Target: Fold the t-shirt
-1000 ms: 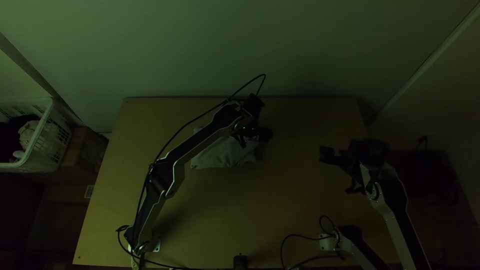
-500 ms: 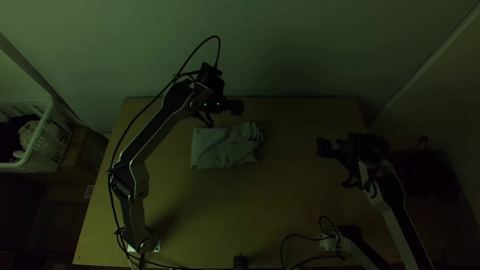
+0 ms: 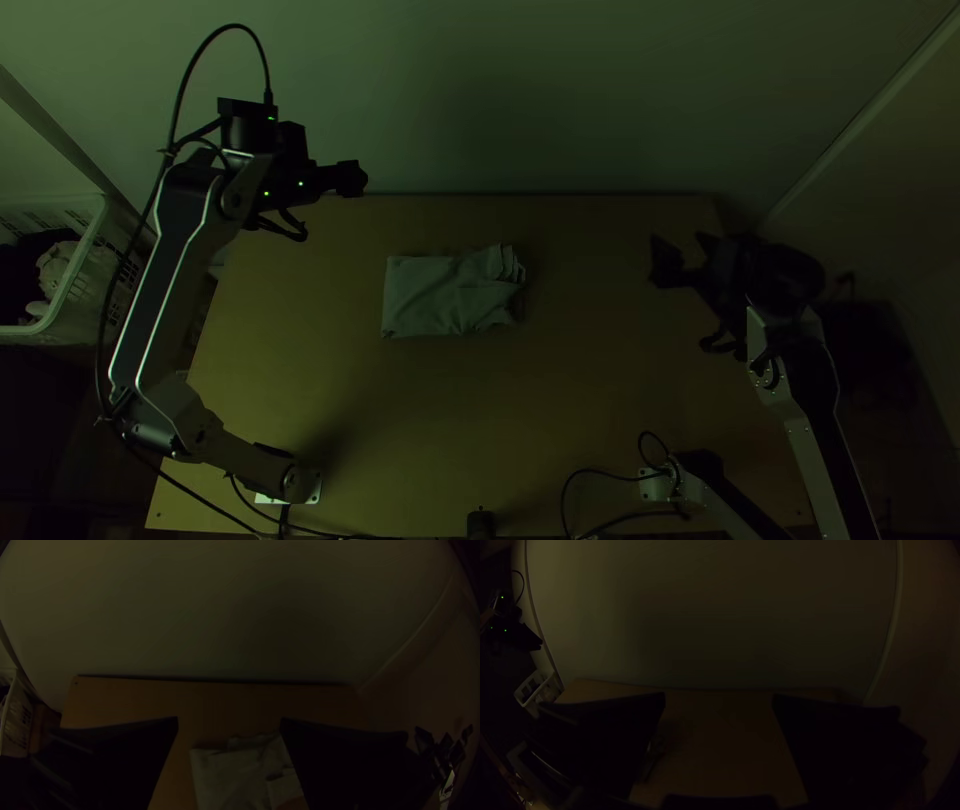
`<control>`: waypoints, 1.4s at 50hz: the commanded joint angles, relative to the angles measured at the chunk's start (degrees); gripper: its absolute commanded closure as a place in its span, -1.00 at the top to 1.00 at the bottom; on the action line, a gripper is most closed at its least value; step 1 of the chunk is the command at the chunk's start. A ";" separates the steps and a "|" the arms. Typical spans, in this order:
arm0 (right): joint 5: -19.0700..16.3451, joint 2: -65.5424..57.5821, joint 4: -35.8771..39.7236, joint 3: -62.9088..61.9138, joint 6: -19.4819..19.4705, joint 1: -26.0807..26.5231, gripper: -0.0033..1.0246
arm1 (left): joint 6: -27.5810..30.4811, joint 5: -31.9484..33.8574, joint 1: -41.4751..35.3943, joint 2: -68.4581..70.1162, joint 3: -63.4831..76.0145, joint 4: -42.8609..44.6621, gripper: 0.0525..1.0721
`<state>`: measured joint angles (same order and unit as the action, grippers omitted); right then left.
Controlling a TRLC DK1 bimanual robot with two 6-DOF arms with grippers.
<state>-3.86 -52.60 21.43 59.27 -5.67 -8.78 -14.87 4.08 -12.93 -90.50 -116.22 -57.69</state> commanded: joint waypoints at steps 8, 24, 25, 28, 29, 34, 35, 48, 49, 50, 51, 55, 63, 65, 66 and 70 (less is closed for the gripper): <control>0.43 3.20 -1.48 1.47 1.89 0.78 0.91 | 4.50 2.78 8.89 15.09 14.45 3.64 0.92; 0.43 10.59 -4.12 -3.19 1.89 0.25 0.91 | 7.32 3.13 16.88 35.92 40.02 16.29 0.92; 0.43 11.11 -4.20 -3.54 1.89 0.25 0.91 | 7.58 3.13 17.50 36.97 41.25 16.73 0.92; 0.43 12.70 -4.20 -4.60 1.80 0.51 0.91 | 7.84 3.04 19.87 39.79 44.07 18.23 0.92; 0.43 13.22 -4.29 -4.95 1.72 0.69 0.91 | 7.75 3.13 20.57 40.66 44.86 18.84 0.92; 0.61 16.65 -4.38 -7.06 1.63 0.87 0.91 | 7.84 2.69 23.21 45.32 49.60 22.27 0.92; 0.61 17.53 -4.38 -7.50 1.63 0.87 0.91 | 7.93 2.69 23.65 46.38 50.75 23.15 0.92; 0.78 28.25 -4.56 -16.20 1.72 1.57 0.91 | 10.04 2.25 27.43 58.33 64.11 30.36 0.92; 0.78 29.04 -4.47 -16.90 1.80 1.66 0.91 | 10.57 2.25 27.87 59.21 65.34 31.32 0.92; 0.78 29.75 -4.38 -17.60 1.80 1.83 0.91 | 10.92 2.25 28.22 60.00 66.65 32.47 0.92; 0.78 30.45 -4.38 -18.31 1.80 1.92 0.91 | 11.27 2.08 28.75 60.97 67.88 33.96 0.92; 0.78 33.53 -4.38 -20.94 1.89 2.18 0.91 | 11.97 1.99 29.80 64.13 72.63 37.30 0.92; 0.78 39.50 -4.29 -26.75 1.89 2.27 0.91 | 11.18 1.46 30.07 71.07 81.42 40.90 0.92; 0.78 40.56 -4.20 -27.71 1.72 2.27 0.91 | 11.09 1.37 30.07 73.10 83.53 41.52 0.92; 0.78 41.00 -4.29 -28.24 1.72 2.27 0.91 | 11.01 1.37 30.07 74.06 84.67 41.78 0.92; 0.78 42.40 -4.38 -30.17 1.72 2.27 0.91 | 11.01 1.37 30.07 78.46 89.42 43.98 0.92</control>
<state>-3.44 -12.10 17.82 31.64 -4.38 -6.94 -4.21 5.76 16.75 -16.80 -31.70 -16.36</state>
